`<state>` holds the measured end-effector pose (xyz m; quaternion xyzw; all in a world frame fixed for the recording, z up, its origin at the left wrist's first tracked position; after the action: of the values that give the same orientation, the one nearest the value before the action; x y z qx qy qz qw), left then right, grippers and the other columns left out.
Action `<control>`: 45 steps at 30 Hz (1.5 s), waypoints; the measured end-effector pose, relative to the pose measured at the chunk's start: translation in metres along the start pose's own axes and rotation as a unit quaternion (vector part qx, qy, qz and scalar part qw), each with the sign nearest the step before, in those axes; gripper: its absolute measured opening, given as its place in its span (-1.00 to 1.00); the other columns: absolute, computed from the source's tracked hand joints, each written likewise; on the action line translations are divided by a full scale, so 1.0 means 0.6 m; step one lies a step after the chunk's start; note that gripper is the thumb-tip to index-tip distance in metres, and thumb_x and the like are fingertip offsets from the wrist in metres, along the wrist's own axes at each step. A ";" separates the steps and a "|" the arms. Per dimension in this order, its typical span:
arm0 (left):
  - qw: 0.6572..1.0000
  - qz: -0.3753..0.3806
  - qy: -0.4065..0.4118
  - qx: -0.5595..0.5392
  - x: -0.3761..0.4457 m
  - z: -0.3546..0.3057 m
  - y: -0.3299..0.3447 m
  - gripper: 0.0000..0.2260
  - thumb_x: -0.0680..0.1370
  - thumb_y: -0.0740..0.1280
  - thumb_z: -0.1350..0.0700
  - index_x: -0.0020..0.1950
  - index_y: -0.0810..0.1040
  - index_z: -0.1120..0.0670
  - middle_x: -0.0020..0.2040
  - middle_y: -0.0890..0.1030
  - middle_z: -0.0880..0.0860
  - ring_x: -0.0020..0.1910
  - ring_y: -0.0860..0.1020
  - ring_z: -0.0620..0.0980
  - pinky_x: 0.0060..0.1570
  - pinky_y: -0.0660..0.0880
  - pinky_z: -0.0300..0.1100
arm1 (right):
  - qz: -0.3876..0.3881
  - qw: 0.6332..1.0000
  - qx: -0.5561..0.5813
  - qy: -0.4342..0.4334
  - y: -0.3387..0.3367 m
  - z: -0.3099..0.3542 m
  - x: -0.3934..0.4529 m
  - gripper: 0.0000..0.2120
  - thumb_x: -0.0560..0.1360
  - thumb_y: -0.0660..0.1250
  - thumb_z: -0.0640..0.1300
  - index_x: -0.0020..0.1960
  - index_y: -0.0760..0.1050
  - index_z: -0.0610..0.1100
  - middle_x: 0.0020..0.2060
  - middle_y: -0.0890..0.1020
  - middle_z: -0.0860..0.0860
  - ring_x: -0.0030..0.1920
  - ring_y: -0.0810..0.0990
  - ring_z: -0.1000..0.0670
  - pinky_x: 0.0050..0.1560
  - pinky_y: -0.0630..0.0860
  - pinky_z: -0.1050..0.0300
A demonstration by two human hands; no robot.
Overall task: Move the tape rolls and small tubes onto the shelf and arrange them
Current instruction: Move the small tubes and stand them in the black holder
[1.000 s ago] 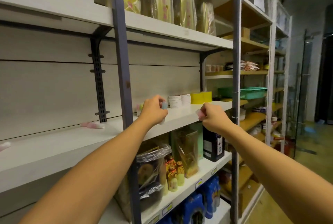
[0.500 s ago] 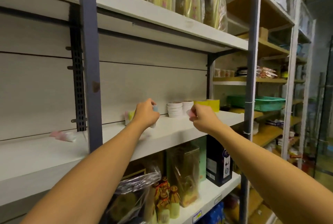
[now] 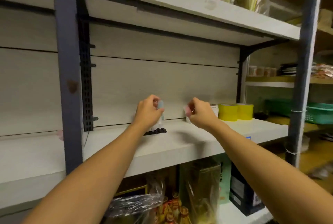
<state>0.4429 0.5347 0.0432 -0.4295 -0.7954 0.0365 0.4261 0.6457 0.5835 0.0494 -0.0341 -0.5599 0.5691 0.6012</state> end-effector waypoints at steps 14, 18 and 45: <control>0.987 -0.063 0.034 0.144 0.047 0.019 0.053 -0.70 0.50 0.46 0.10 0.21 0.55 -0.08 0.02 0.60 -0.14 0.07 0.56 -0.10 0.30 0.35 -0.08 | 0.032 0.975 0.219 -0.035 0.127 -0.017 0.122 -0.89 0.52 0.39 -0.09 -0.06 0.52 -0.12 -0.20 0.67 -0.03 -0.14 0.66 -0.06 -0.04 0.61 -0.04; 0.981 -0.053 0.025 0.186 0.050 0.043 0.071 -0.71 0.52 0.45 0.05 0.22 0.53 -0.10 0.10 0.60 -0.15 0.15 0.53 -0.11 0.24 0.29 -0.17 | 0.044 0.964 0.262 -0.027 0.158 -0.017 0.138 -0.86 0.48 0.45 -0.15 -0.03 0.52 -0.10 -0.18 0.64 0.03 -0.12 0.63 0.00 -0.04 0.61 0.05; 0.891 0.030 0.116 0.438 0.032 0.048 0.106 -0.66 0.60 0.21 0.07 0.35 0.50 0.09 0.28 0.48 0.01 0.25 0.40 0.05 0.20 0.23 -0.10 | 0.045 0.953 0.279 -0.107 0.212 -0.018 0.120 -0.74 0.42 0.45 -0.32 0.02 0.48 -0.10 -0.21 0.63 -0.10 -0.21 0.60 -0.07 -0.23 0.50 0.29</control>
<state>0.4589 0.5971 0.0104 -0.2242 -0.6303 0.3443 0.6587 0.5517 0.6867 0.0049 0.1708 -0.4377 0.7294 0.4972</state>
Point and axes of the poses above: each hand's wrist, its own x-axis towards the middle knuckle, its own y-axis out of the palm, z = x × y, the point moved 7 cm from there along x, towards the middle knuckle
